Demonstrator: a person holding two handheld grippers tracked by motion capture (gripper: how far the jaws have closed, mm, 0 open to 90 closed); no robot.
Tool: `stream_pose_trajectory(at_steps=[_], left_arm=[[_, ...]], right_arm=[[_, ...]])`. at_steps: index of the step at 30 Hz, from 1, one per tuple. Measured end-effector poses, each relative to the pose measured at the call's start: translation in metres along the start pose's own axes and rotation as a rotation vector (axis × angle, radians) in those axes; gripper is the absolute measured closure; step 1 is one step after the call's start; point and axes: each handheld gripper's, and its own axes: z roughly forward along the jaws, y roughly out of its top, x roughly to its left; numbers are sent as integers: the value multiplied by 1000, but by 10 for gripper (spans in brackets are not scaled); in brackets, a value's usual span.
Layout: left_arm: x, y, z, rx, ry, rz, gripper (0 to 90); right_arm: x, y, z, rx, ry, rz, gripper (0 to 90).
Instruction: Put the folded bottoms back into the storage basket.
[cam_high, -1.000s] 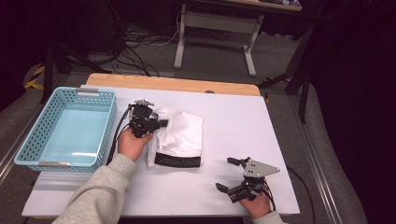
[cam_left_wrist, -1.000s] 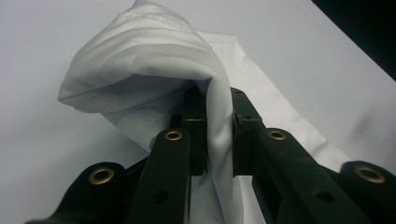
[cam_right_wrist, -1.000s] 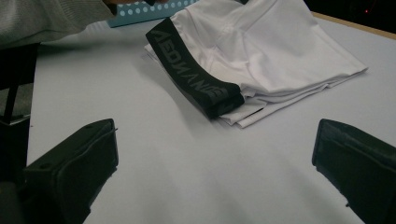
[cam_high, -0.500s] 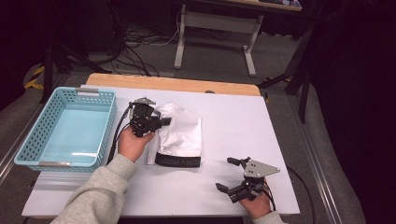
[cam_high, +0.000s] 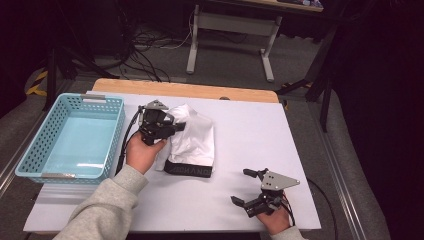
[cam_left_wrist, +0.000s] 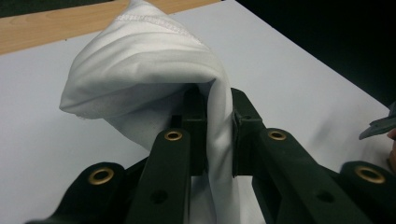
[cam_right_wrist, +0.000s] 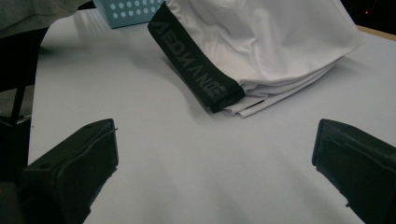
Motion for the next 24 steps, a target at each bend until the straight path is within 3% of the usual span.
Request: stream_pose_trajectory(at_steps=[12,24], left_arm=[[-12,15,-17,-30,1,47,800],[-16,22,-28,-51,-5,62,801]], right_arm=[[0,0,0,0,1,1,11],[0,0,0,-1,1,1,10]])
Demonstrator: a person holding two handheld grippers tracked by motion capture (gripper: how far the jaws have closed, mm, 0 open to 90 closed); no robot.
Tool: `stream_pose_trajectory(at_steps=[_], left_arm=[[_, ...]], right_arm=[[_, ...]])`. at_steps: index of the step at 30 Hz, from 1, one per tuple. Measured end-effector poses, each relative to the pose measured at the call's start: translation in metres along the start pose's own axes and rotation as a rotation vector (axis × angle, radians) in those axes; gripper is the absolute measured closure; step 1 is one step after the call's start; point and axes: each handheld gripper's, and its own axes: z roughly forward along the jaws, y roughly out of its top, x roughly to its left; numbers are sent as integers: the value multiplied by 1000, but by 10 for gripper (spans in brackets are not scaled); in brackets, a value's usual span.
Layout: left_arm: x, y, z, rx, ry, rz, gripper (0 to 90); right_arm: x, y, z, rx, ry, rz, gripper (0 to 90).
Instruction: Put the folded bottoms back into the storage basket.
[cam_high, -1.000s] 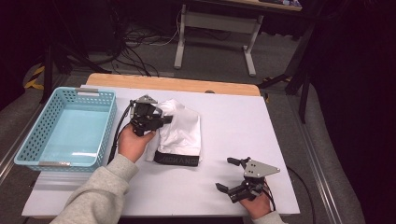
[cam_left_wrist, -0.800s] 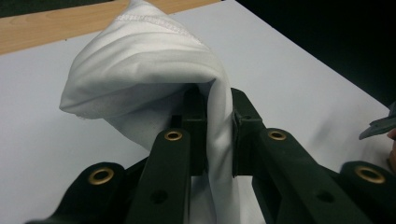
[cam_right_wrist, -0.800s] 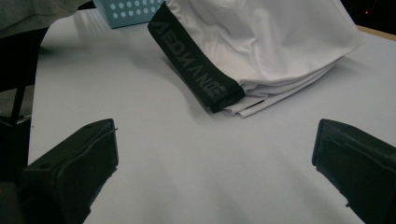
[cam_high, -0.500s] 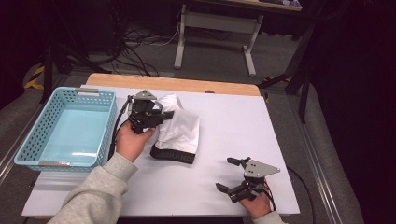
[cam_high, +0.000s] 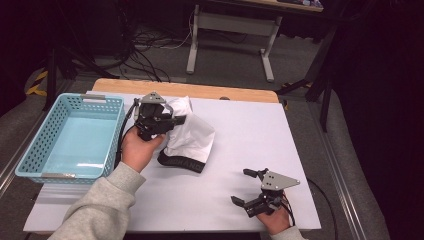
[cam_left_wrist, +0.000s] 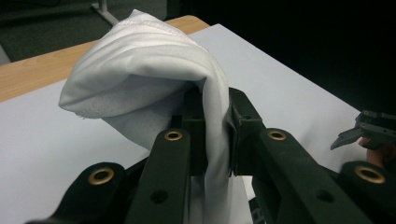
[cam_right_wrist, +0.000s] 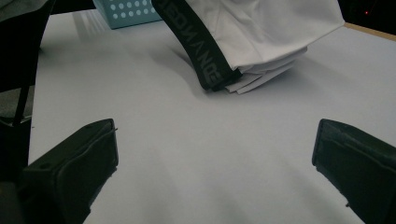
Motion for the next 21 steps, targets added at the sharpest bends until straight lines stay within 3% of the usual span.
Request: stream_pose_trajectory(at_steps=[21], left_arm=[[0,9,-23,-36,3,5,801]], right_arm=[[0,0,0,1,-1,0,11]])
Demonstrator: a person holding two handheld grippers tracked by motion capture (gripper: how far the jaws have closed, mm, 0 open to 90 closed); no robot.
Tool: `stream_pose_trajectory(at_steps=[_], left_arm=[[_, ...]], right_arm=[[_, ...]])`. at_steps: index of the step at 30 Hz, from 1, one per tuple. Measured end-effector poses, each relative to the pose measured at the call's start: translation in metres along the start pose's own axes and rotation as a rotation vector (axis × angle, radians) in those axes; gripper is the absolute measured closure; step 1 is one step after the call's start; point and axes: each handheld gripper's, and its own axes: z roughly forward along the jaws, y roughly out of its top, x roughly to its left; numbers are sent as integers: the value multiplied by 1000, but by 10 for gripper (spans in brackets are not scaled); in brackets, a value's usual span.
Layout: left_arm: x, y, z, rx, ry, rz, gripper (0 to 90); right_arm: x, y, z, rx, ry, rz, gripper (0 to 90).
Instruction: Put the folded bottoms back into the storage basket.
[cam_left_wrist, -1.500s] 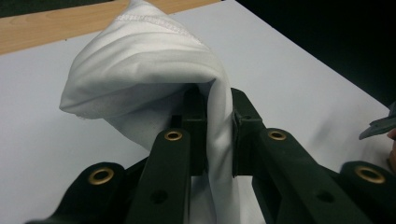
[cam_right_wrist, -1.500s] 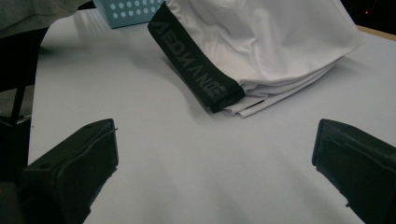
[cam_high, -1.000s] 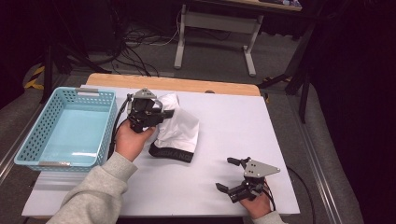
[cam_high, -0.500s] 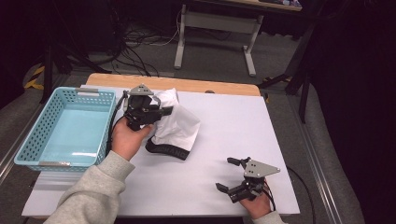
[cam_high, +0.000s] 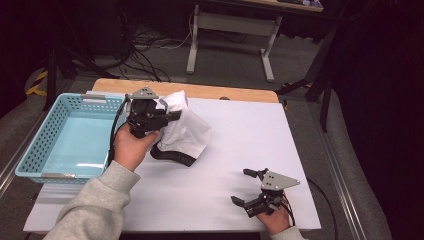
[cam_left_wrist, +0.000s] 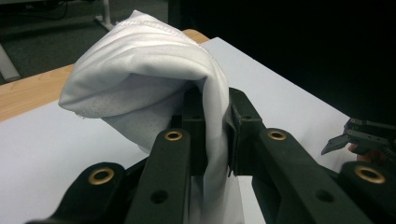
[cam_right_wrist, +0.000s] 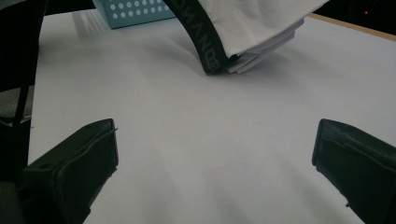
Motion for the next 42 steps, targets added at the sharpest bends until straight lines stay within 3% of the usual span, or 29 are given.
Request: stream_pose_trajectory(at_steps=[16,22,30,42], left_arm=[[7,5,-30,-31,33,3,801],[9,6,-40,-19,57,22,801],[13,8,-53,-27,77,17,801],[17,14,-84,-46,115,30,801]], right_arm=[[0,0,0,0,-1,-1,10],[0,0,0,2,-2,-1,10],[0,0,0,3,-3,-1,10],[0,0,0,6,-6,-1,10]])
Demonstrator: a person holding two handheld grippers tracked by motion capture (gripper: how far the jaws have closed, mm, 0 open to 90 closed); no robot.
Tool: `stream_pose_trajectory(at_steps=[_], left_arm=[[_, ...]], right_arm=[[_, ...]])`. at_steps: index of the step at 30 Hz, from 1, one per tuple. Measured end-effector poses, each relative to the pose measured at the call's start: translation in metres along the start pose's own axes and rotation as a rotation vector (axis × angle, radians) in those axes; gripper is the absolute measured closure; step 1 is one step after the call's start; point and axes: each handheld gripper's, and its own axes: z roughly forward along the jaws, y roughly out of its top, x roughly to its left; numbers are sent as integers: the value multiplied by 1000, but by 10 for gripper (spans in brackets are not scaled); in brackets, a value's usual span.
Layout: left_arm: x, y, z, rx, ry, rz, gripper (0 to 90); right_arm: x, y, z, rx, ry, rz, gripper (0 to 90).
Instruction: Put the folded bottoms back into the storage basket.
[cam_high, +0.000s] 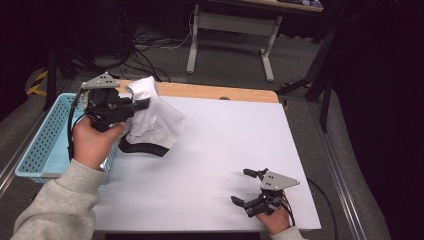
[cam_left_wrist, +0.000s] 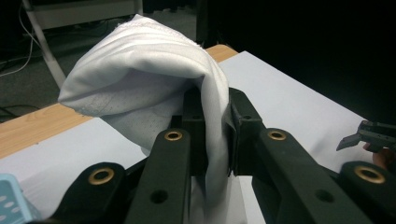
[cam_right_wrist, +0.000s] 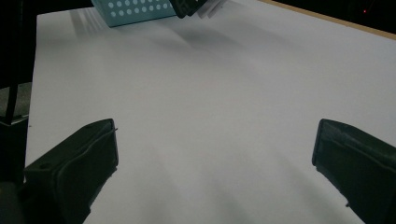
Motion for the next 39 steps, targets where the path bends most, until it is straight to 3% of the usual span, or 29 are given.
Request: stream_pose_trajectory(at_steps=[23,39], left_arm=[[11,1,-43,-19,42,-16,801],[25,-4,-77,-26,108,-27,800]], right_arm=[[1,0,0,5,-1,-1,11],[0,0,1,4,2,-1,10]])
